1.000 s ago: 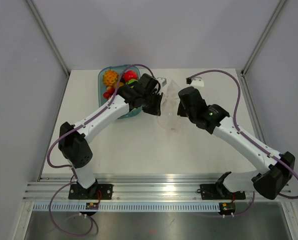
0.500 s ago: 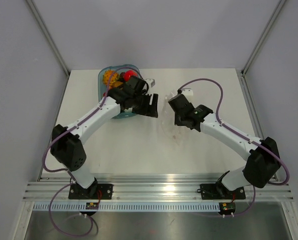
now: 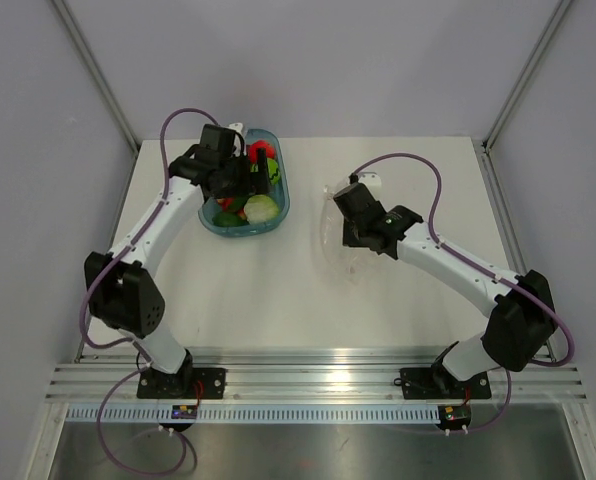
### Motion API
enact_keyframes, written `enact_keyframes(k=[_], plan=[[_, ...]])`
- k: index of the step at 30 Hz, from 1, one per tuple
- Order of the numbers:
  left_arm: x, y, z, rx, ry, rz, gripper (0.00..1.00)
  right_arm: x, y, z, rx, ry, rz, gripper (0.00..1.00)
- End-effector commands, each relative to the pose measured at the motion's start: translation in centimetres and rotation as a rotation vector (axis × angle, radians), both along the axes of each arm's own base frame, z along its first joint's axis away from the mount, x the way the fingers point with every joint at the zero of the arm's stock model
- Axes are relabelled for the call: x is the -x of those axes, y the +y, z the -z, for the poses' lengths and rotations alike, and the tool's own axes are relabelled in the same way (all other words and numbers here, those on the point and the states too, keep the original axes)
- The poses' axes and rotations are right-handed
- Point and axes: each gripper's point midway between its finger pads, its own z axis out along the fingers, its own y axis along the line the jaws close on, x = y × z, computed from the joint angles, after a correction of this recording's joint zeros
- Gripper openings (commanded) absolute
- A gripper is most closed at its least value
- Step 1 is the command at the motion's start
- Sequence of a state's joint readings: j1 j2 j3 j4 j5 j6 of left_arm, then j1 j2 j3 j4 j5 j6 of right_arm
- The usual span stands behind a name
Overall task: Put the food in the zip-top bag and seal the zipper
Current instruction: Pick up the fake fruit from the bin.
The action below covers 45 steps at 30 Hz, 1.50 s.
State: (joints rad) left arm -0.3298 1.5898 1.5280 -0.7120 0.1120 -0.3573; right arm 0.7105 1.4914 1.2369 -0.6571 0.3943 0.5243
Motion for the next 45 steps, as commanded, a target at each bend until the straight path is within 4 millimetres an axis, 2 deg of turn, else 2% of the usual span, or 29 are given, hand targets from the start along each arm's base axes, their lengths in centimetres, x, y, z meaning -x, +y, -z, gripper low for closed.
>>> enact_keyframes(k=[1, 2, 3, 4, 5, 6, 7, 8, 9, 10, 12, 13, 15, 16, 17, 19, 22, 30, 35, 37, 39, 41, 42, 43, 44, 45], plan=[[-4.9, 0.2, -0.8, -0.007, -0.064, -0.086, 0.99, -1.2, 1.4, -2.3, -0.07, -0.051, -0.014, 0.0], [-6.1, 0.1, 0.7, -0.025, -0.04, -0.09, 0.99, -1.2, 1.5, -2.4, -0.074, -0.05, -0.017, 0.0], [-6.8, -0.1, 0.7, -0.03, -0.045, -0.089, 0.99, -1.3, 1.6, -2.4, -0.074, -0.05, -0.017, 0.0], [-8.0, -0.3, -0.5, -0.028, -0.08, -0.088, 0.99, -1.2, 1.6, -2.4, -0.078, -0.049, -0.02, 0.0], [-8.7, -0.3, -0.4, -0.041, -0.085, -0.088, 0.99, -1.2, 1.7, -2.4, -0.079, -0.048, -0.023, 0.0], [-9.6, -0.5, 0.8, -0.059, -0.072, -0.08, 0.99, -1.3, 1.7, -2.6, -0.084, -0.049, -0.022, 0.0], [-10.5, -0.6, -0.3, -0.072, -0.104, -0.068, 0.99, -1.2, 1.9, -2.6, -0.087, -0.047, -0.027, 0.0], [-11.3, -0.3, -0.4, -0.099, -0.119, -0.082, 0.99, -1.3, 1.9, -2.7, -0.088, -0.051, -0.029, 0.0], [-12.1, -0.3, 1.1, -0.127, -0.099, -0.075, 0.99, -1.3, 1.9, -2.7, -0.088, -0.049, -0.032, 0.0], [-13.0, -0.3, 0.1, -0.142, -0.132, -0.067, 0.99, -1.3, 2.0, -3.0, -0.091, -0.054, -0.035, 0.0], [-14.0, -0.4, 0.9, -0.168, -0.135, -0.049, 0.99, -1.4, 2.2, -3.0, -0.093, -0.054, -0.041, 0.0], [-14.7, -0.5, 2.3, -0.195, -0.123, -0.025, 0.99, -1.5, 2.3, -3.3, -0.098, -0.058, -0.044, 0.0], [-15.7, -0.6, 2.0, -0.216, -0.143, -0.012, 0.99, -1.6, 2.5, -3.3, -0.098, -0.056, -0.049, 0.0], [-16.0, -0.6, 3.7, -0.247, -0.117, 0.012, 0.99, -1.7, 2.6, -3.2, -0.097, -0.054, -0.051, 0.0], [-16.3, -0.8, 3.5, -0.25, -0.127, 0.03, 0.99, -1.7, 2.7, -3.4, -0.103, -0.059, -0.052, 0.0], [-16.6, -0.8, 5.1, -0.281, -0.104, 0.057, 0.99, -1.8, 2.8, -3.2, -0.103, -0.053, -0.055, 0.0], [-16.9, -0.7, 5.6, -0.306, -0.107, 0.08, 0.99, -1.8, 3.0, -2.7, -0.101, -0.044, -0.057, 0.0], [-17.1, -1.4, 8.7, -0.337, -0.071, 0.108, 0.99, -1.8, 3.1, -2.5, -0.104, -0.038, -0.059, 0.0], [-17.4, -1.8, 9.5, -0.342, -0.066, 0.108, 0.98, -1.8, 3.1, -2.6, -0.105, -0.042, -0.061, 0.0], [-17.3, -2.0, 9.8, -0.337, -0.058, 0.11, 0.93, -1.9, 3.2, -2.5, -0.105, -0.042, -0.063, 0.0], [-17.2, -2.0, 9.8, -0.336, -0.056, 0.11, 0.83, -1.8, 3.3, -2.3, -0.105, -0.036, -0.066, 0.0], [-17.0, -2.0, 9.1, -0.333, -0.063, 0.105, 0.76, -1.8, 3.3, -2.3, -0.105, -0.036, -0.066, 0.0], [-16.7, -1.8, 9.2, -0.334, -0.056, 0.101, 0.69, -1.9, 3.3, -2.3, -0.107, -0.037, -0.065, 0.0], [-16.5, -1.7, 7.7, -0.324, -0.083, 0.092, 0.65, -1.9, 3.3, -2.2, -0.104, -0.035, -0.066, 0.0], [-16.4, -1.7, 7.1, -0.318, -0.094, 0.088, 0.63, -1.9, 3.3, -2.3, -0.105, -0.036, -0.066, 0.0], [-15.7, -1.5, 7.8, -0.319, -0.074, 0.087, 0.56, -1.9, 3.3, -2.3, -0.107, -0.037, -0.065, 0.0]])
